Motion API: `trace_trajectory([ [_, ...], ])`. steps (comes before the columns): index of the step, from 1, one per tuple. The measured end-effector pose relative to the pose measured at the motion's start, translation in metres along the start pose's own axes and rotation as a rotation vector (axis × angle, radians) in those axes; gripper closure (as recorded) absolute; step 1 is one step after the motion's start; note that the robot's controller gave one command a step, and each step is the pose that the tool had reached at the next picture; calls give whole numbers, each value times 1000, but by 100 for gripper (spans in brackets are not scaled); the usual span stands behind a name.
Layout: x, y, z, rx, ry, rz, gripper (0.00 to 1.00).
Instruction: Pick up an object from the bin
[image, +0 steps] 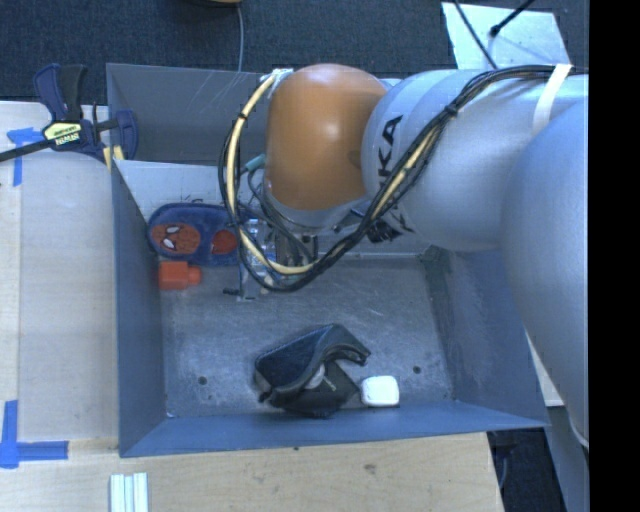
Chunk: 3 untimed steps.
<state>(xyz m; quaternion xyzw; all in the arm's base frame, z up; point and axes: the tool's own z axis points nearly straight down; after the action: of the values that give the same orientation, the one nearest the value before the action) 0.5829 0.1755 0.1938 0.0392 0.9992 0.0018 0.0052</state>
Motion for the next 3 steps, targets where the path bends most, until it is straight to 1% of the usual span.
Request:
trace_trajectory([
  [1, 35, 42, 25, 5, 12, 221, 100],
  [2, 36, 26, -47, 1, 3, 231, 100],
  [3, 37, 52, 41, 9, 15, 248, 100],
])
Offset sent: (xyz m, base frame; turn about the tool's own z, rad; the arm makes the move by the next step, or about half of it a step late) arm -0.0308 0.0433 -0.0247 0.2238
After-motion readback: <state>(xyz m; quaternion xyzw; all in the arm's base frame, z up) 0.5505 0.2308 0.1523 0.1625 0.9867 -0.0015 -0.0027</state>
